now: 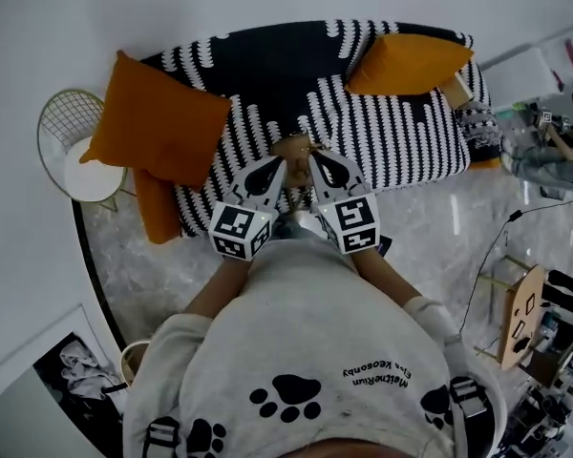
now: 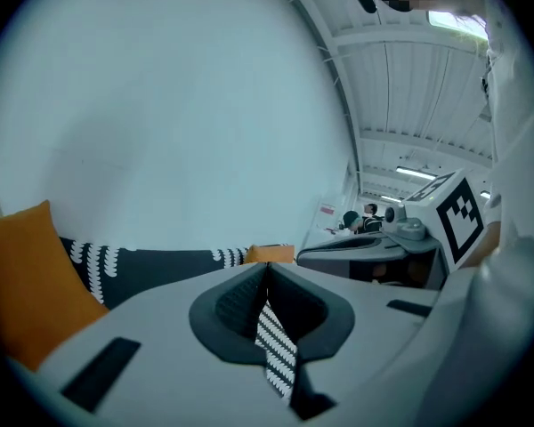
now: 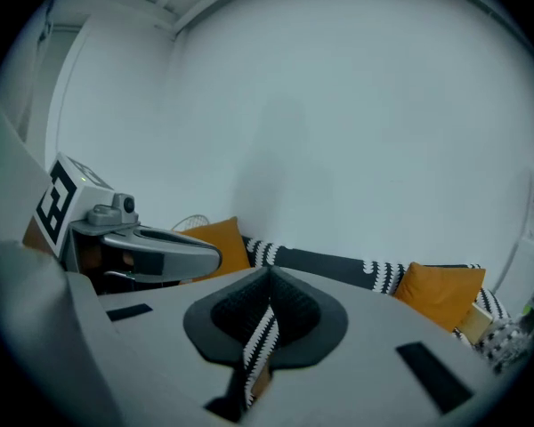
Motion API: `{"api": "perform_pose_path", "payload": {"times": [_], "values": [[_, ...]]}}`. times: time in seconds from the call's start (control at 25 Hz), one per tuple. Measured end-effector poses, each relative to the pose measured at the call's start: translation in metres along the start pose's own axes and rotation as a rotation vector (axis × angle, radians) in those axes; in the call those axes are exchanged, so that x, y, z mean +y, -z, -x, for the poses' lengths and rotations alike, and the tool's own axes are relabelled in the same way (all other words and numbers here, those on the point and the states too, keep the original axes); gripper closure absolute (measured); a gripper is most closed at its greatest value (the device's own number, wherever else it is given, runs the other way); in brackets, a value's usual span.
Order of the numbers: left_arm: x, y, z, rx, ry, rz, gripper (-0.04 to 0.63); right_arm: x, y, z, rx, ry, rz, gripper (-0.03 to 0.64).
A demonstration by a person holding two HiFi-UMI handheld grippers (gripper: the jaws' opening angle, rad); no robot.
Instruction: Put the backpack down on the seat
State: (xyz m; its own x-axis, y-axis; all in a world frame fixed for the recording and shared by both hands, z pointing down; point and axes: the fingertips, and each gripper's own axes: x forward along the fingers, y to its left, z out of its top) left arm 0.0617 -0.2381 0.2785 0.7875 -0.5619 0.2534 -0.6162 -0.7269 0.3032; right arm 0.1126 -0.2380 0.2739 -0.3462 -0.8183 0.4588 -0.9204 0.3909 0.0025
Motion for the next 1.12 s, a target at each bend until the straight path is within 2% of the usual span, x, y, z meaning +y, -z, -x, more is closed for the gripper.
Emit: {"api": "perform_pose_path", "payload": {"times": [0.24, 0.32, 0.44, 0.56, 0.72, 1.12], "values": [[-0.017, -0.049, 0.019, -0.122, -0.008, -0.023, 0.575, 0.006, -0.032, 0.040, -0.187, -0.020, -0.044, 0.584], [-0.022, -0.064, 0.027, -0.174, -0.014, -0.036, 0.575, 0.012, -0.046, 0.051, -0.256, -0.050, -0.082, 0.584], [-0.028, -0.072, 0.036, -0.201, -0.036, -0.060, 0.575, 0.020, -0.057, 0.061, -0.318, -0.097, -0.105, 0.584], [-0.040, -0.063, 0.044, -0.189, -0.052, -0.076, 0.575, 0.032, -0.053, 0.067, -0.346, -0.118, -0.018, 0.584], [-0.051, -0.052, 0.041, -0.174, -0.064, -0.083, 0.575, 0.035, -0.045, 0.068, -0.327, -0.139, 0.034, 0.584], [-0.059, -0.037, 0.036, -0.187, -0.114, -0.103, 0.575, 0.025, -0.029, 0.070, -0.314, -0.161, 0.071, 0.584]]}}
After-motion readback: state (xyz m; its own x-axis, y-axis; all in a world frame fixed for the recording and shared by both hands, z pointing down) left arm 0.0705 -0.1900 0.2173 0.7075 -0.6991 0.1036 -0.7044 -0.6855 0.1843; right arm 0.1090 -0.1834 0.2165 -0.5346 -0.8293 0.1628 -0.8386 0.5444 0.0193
